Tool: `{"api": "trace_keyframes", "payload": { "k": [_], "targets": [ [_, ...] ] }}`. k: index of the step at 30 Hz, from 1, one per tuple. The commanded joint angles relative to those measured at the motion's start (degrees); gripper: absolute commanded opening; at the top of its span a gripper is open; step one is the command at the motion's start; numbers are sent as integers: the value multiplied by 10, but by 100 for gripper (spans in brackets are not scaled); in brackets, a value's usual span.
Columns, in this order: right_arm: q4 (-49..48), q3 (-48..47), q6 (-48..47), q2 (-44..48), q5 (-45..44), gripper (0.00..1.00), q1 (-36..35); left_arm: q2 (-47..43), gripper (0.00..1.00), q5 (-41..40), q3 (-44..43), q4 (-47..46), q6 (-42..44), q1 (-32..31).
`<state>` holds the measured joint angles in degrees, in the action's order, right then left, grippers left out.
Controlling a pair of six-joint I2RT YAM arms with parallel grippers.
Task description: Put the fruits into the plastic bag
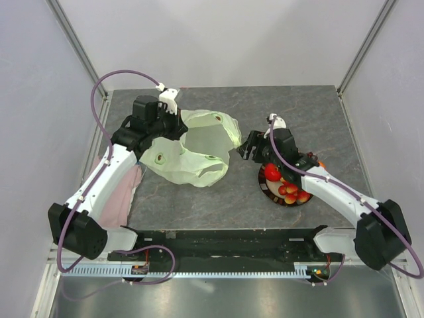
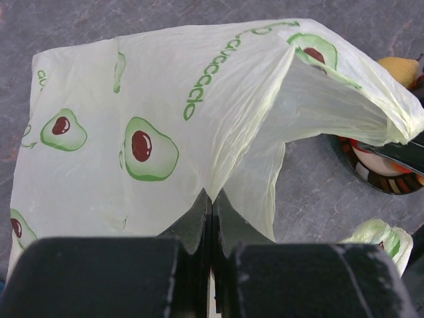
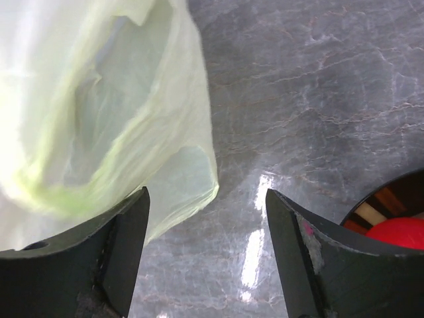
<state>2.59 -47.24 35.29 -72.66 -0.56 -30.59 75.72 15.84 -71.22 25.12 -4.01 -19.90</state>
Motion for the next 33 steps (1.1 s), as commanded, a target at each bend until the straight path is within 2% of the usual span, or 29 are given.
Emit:
{"api": "trace_keyframes", "payload": {
  "k": [1,5,12,16,20,22,27,30,33],
  "targets": [
    [-18,23,-21,81,52,80,-2,-8,2,-24,2,-24,0,1],
    [16,28,-35,146,55,81,-3,-6,2,-24,2,-23,-2,1],
    [102,-12,-39,187,-4,80,-3,-8,2,-29,3,-23,1,1],
    [263,-95,-30,170,-174,77,-3,-8,2,-28,4,-24,1,1],
    [362,-173,-62,146,-307,77,2,-8,2,-23,4,-24,-1,1],
    [391,-186,-67,141,-331,77,17,-8,1,-20,2,-23,-3,1],
    [401,-179,-51,147,-334,77,82,-10,2,-20,3,-24,-3,1],
    [401,-158,-48,149,-302,76,133,-9,2,-19,2,-23,-5,1],
    [394,-132,-45,161,-256,67,184,-10,2,-13,2,-24,-7,1]
  ]
}}
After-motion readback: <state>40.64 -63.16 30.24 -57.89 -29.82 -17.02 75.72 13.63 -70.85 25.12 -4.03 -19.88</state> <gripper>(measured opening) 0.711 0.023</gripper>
